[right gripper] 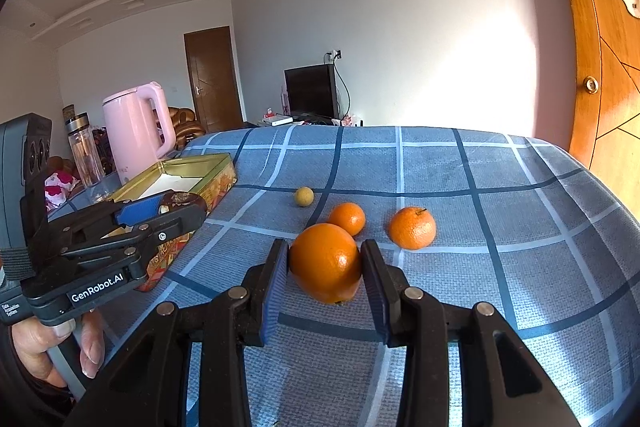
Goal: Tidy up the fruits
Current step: 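Lift and hold the mangosteen and orange above the tablecloth with both grippers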
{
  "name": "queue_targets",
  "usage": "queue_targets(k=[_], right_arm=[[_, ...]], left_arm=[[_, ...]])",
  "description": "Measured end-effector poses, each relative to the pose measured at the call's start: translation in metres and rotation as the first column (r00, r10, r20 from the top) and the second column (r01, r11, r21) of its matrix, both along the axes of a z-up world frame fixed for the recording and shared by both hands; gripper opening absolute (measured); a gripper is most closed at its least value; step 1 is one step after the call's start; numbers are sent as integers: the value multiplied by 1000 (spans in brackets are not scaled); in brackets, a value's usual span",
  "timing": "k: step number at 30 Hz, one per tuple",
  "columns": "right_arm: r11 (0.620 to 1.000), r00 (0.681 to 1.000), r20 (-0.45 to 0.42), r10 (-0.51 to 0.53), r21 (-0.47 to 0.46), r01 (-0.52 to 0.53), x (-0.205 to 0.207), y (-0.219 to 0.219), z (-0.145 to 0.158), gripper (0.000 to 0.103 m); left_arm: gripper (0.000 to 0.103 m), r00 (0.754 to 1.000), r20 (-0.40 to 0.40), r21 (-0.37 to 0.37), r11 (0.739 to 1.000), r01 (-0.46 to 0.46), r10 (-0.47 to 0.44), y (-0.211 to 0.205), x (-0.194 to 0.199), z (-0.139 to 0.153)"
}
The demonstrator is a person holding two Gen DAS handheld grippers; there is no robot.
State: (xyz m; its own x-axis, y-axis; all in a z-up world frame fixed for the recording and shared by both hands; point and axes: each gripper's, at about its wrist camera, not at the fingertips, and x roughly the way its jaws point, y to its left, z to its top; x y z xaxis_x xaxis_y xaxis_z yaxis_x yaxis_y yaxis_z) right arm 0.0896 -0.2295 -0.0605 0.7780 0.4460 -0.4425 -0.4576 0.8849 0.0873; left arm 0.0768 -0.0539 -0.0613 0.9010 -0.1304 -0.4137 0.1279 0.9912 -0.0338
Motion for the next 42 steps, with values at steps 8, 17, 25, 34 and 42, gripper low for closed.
queue_targets(k=[8,17,25,34,42], right_arm=[[1000,1000,28,13,-1,-13,-5,1,2,39],[1000,998,52,23,-2,-23,-9,3,4,39],[1000,997,75,31,-2,-31,-14,3,5,39],[999,994,103,45,-1,-46,-21,4,7,39],[998,991,125,57,0,-58,-24,3,9,39]], left_arm=[[43,1000,22,0,1000,-5,5,-1,-4,1],[43,999,42,1,1000,-8,8,-1,-8,2],[43,998,62,2,1000,-8,8,-1,-12,3],[43,996,88,7,1000,-8,7,-2,-16,5],[43,994,111,9,1000,-17,16,-2,-20,6]])
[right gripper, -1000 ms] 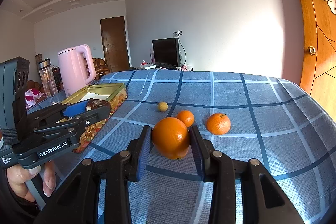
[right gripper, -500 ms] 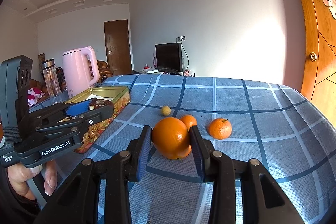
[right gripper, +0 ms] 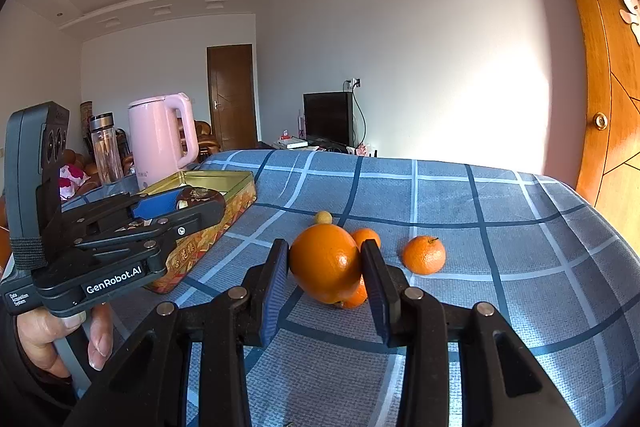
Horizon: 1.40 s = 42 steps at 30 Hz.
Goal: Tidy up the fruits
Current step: 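Lift and hold the mangosteen and orange above the tablecloth with both grippers, then carry the mangosteen and orange over the tin tray with both grippers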
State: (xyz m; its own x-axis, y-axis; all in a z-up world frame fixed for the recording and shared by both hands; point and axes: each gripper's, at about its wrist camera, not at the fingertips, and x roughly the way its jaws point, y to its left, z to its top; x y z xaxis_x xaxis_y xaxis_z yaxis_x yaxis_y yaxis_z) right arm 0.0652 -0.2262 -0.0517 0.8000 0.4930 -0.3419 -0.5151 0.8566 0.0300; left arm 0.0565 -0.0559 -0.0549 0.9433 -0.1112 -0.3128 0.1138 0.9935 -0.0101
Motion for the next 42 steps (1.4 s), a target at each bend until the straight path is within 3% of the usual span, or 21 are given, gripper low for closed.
queue_targets(k=[25,42], right_arm=[[1000,996,81,28,6,-28,-13,0,4,39],[999,998,56,38,8,-38,-7,7,5,39]], left_arm=[[43,999,37,15,1000,-22,22,1,-7,3],[43,999,20,22,999,-29,29,9,-9,2]])
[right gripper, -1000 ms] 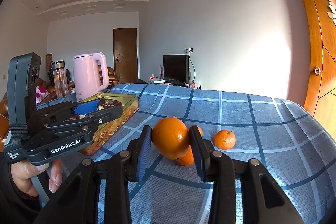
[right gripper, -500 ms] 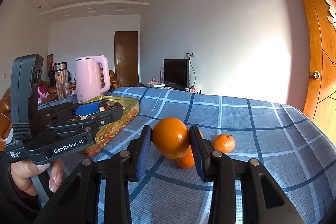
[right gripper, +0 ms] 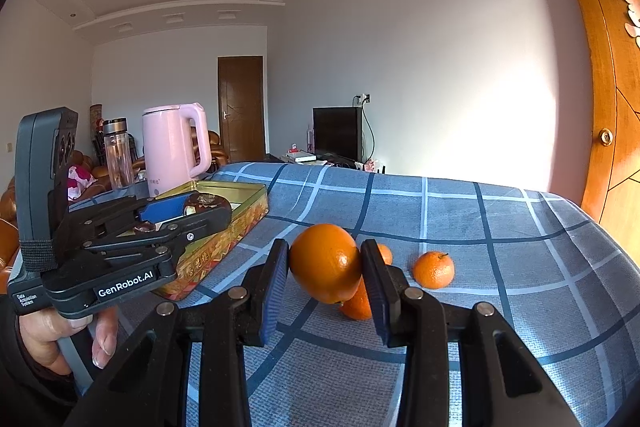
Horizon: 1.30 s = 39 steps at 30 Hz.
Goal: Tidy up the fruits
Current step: 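Carry the mangosteen and orange over the tin tray with both grippers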
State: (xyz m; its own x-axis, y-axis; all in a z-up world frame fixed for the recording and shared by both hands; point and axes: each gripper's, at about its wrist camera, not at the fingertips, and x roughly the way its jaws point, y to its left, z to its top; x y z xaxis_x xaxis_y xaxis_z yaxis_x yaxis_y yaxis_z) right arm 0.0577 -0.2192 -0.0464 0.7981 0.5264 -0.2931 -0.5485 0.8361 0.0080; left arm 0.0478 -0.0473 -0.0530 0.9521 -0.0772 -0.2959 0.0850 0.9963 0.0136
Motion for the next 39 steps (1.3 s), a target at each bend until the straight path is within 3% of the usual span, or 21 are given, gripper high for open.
queue_targets(k=[20,39], right_arm=[[994,995,-6,103,-34,-103,8,47,10,39],[975,976,-19,218,-51,-218,21,103,13,39]], left_arm=[[43,995,-43,-37,995,-88,87,47,1,1],[43,974,-105,-34,978,-206,202,93,3,-5]])
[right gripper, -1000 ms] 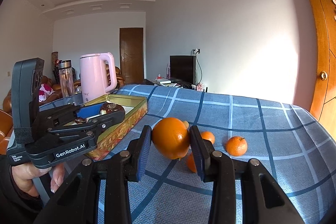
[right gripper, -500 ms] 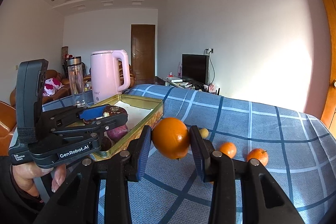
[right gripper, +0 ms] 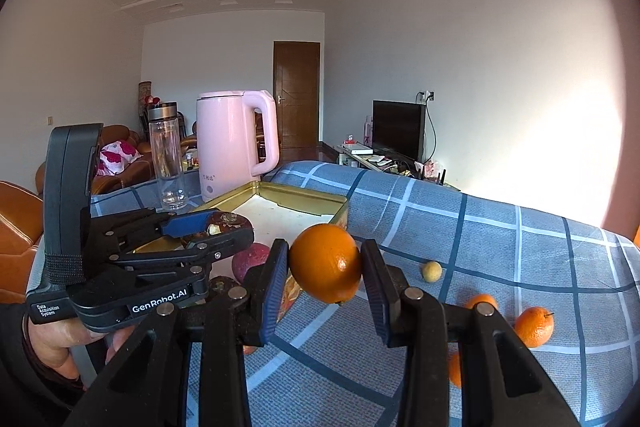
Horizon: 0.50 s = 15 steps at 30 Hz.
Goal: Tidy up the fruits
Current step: 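Carry the mangosteen and orange over the tin tray with both grippers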
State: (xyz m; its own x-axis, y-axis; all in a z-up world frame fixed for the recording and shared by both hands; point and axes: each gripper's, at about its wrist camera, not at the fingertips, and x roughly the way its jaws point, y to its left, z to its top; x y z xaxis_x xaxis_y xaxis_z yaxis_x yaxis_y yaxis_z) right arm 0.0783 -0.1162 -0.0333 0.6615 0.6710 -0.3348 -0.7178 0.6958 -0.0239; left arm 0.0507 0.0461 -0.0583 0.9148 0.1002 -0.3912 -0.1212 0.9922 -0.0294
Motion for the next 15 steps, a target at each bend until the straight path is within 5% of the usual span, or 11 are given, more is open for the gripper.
queue_targets(k=[15], right_arm=[[997,998,-4,67,-41,-67,7,44,-2,39]], left_arm=[[43,997,-49,3,998,-67,67,33,-1,-6]])
